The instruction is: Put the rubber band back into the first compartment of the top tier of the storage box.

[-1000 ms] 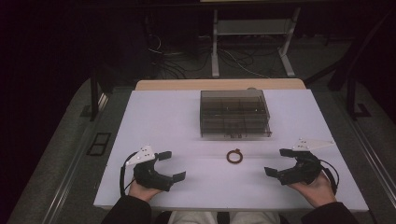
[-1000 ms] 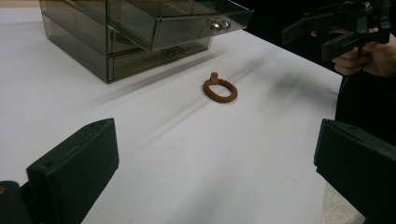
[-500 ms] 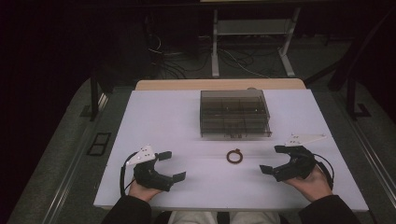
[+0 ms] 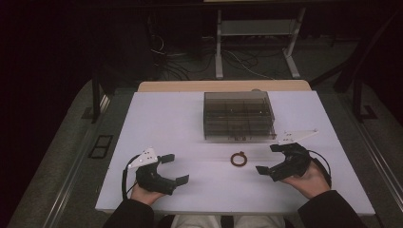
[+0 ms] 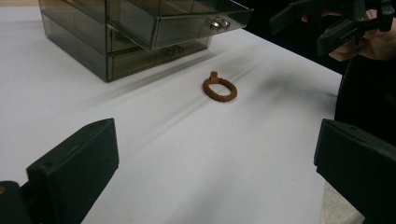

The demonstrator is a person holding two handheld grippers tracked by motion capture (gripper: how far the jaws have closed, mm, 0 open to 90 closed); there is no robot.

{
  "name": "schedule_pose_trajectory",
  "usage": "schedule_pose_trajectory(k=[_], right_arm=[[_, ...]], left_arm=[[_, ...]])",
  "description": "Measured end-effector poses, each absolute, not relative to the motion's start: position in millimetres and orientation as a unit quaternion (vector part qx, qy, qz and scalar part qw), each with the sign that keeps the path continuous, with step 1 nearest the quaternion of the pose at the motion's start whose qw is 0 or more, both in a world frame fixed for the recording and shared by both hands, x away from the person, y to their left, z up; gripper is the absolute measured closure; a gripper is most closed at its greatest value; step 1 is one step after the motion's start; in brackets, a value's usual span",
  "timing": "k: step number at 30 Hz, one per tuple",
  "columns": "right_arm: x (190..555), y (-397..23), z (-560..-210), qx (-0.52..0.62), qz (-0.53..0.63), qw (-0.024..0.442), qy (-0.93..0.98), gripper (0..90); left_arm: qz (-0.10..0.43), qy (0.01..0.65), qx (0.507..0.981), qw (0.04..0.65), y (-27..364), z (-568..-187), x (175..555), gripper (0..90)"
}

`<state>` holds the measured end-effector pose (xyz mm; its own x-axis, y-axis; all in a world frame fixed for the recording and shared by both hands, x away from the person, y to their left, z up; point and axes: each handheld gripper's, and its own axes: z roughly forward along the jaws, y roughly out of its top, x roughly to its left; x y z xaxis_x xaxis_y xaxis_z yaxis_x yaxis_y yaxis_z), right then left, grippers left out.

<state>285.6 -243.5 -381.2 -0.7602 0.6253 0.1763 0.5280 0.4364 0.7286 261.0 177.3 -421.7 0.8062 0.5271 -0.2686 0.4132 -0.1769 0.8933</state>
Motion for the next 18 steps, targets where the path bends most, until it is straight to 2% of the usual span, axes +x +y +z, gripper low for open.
schedule_pose_trajectory(k=[18], right_arm=[[295.0, -217.4, -382.2, 0.312, 0.392, 0.044, 0.864, 0.2]], left_arm=[[0.05, 0.306, 0.764, 0.566, 177.5, -420.9, 260.5, 0.0]])
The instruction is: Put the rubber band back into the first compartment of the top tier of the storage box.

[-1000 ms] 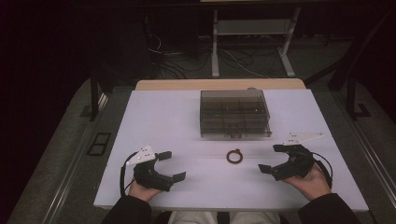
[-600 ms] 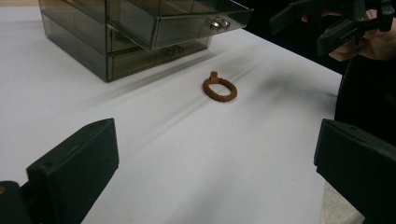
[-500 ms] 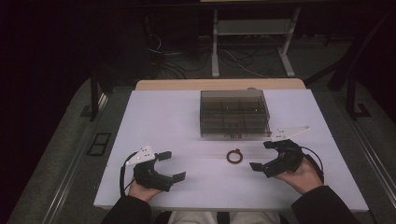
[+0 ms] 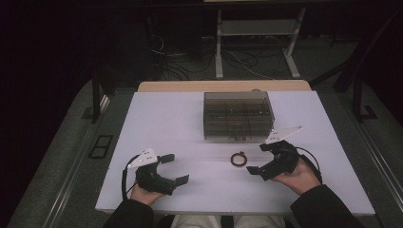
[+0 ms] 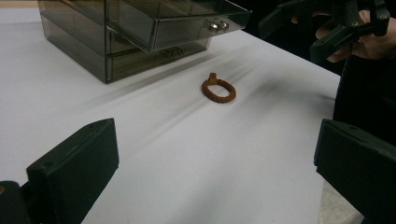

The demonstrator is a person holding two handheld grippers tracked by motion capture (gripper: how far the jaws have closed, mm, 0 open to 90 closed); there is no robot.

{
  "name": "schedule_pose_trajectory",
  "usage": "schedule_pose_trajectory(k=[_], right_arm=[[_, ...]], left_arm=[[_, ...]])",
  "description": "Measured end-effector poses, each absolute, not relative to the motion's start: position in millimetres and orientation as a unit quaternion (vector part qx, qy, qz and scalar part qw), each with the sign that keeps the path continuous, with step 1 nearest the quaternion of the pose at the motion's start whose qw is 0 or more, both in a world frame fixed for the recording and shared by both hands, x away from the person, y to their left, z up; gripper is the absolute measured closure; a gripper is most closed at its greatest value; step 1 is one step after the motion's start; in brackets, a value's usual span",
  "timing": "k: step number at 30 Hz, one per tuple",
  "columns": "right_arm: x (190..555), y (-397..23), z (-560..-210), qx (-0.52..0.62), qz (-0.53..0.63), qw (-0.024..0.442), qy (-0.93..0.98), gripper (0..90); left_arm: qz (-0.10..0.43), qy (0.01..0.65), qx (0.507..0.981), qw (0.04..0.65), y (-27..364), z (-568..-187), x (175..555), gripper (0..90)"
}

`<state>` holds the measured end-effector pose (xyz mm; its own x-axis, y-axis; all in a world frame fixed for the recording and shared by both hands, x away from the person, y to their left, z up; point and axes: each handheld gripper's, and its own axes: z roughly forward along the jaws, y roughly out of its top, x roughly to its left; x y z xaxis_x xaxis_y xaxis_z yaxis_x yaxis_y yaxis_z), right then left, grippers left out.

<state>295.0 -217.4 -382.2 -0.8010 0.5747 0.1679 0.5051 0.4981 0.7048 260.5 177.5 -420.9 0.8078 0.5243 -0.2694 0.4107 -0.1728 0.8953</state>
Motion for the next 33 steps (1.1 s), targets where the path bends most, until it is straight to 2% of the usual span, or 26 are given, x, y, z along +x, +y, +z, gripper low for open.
schedule_pose_trajectory(k=[33], right_arm=[[306.9, -181.6, -399.0, 0.28, 0.354, 0.023, 0.892, 0.2]], left_arm=[[0.049, 0.306, 0.764, 0.565, 178.6, -420.5, 260.3, 0.0]])
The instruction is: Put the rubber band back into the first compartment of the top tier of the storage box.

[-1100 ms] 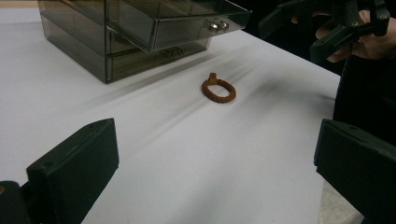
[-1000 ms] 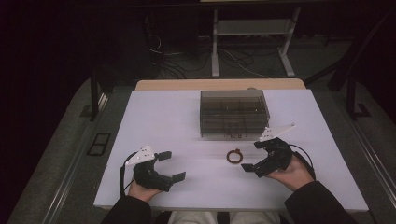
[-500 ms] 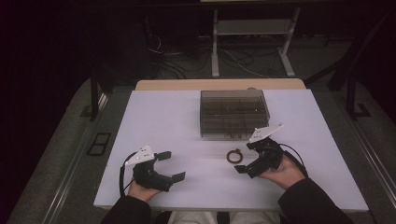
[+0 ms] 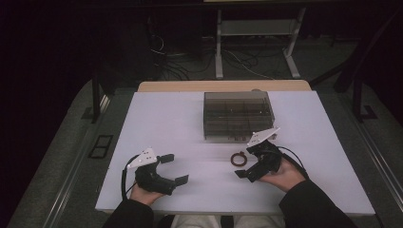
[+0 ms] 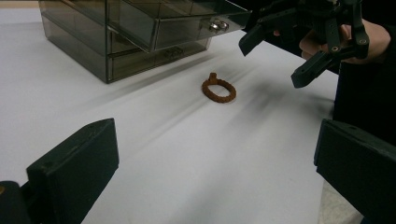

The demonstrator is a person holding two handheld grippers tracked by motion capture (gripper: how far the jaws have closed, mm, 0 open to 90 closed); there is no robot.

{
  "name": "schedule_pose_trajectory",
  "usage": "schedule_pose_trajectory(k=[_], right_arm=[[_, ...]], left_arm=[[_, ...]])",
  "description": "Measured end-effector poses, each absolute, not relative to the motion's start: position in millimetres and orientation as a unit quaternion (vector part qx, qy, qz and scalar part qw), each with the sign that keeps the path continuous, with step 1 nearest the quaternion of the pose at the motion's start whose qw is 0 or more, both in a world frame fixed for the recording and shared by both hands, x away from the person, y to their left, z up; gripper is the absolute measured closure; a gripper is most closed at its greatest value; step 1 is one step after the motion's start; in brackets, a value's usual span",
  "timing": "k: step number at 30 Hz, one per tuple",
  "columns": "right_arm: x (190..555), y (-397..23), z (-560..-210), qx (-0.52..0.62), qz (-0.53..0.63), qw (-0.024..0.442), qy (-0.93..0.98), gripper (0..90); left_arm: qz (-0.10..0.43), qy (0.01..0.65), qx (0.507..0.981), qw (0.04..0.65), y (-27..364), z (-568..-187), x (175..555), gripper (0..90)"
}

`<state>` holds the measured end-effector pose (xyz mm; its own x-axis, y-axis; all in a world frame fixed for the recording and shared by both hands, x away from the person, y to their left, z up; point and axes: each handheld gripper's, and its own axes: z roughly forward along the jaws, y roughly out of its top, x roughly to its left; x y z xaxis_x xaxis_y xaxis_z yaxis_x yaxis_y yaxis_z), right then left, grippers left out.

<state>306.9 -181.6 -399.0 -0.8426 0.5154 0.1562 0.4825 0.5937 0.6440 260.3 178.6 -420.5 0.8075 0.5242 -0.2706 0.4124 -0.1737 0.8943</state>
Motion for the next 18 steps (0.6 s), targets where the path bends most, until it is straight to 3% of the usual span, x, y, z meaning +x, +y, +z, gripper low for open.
schedule_pose_trajectory(k=[18], right_arm=[[311.1, -167.8, -410.5, 0.266, 0.337, 0.01, 0.903, 0.2]], left_arm=[[0.048, 0.303, 0.767, 0.564, 178.5, -420.5, 260.1, 0.0]])
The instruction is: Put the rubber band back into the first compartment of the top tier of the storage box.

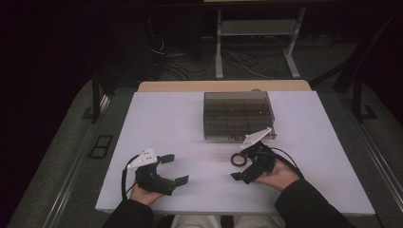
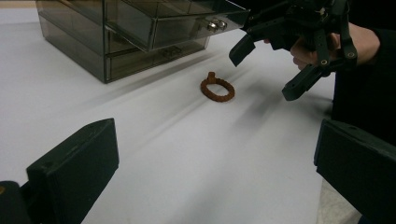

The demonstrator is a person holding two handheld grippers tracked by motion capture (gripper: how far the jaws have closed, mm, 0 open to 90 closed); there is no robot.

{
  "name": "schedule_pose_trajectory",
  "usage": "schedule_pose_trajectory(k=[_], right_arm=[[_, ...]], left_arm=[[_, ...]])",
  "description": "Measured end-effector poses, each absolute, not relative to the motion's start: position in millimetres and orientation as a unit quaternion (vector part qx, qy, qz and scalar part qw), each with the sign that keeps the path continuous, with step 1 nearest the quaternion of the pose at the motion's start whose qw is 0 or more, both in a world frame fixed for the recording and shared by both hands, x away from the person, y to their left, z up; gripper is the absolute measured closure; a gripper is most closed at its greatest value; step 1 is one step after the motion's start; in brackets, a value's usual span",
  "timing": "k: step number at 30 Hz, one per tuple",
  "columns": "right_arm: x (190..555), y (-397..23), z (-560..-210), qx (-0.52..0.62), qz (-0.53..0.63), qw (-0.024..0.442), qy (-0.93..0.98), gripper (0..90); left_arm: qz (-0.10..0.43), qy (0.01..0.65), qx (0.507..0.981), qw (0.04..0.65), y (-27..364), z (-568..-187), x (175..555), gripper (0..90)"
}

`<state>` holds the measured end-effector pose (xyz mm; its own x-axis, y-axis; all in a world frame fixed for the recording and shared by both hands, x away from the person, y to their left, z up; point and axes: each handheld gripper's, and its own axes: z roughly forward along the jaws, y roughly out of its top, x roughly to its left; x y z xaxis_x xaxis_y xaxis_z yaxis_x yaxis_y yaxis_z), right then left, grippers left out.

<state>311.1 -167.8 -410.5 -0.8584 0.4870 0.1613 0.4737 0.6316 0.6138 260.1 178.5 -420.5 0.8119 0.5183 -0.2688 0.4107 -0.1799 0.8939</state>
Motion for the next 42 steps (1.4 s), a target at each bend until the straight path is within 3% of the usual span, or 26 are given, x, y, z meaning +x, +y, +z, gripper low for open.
schedule_pose_trajectory(k=[27, 29, 32, 33, 42], right_arm=[[323.7, -158.0, -431.8, 0.246, 0.307, -0.004, 0.919, 0.3], [324.4, -158.6, -432.4, 0.242, 0.308, -0.009, 0.92, 7.4], [325.2, -158.3, -433.2, 0.243, 0.307, -0.011, 0.92, 7.9], [325.6, -158.4, -433.6, 0.239, 0.308, -0.013, 0.921, 13.6], [327.8, -159.0, -435.2, 0.236, 0.304, -0.006, 0.923, 24.2]], left_arm=[[0.047, 0.302, 0.768, 0.563, 178.9, -420.7, 260.1, 0.0], [0.047, 0.302, 0.768, 0.563, 178.9, -420.7, 260.1, 0.0], [0.047, 0.302, 0.768, 0.563, 178.8, -420.7, 260.0, 0.0], [0.047, 0.302, 0.768, 0.563, 178.8, -420.7, 260.1, 0.0], [0.047, 0.301, 0.768, 0.562, 179.0, -420.8, 260.1, 0.0]])
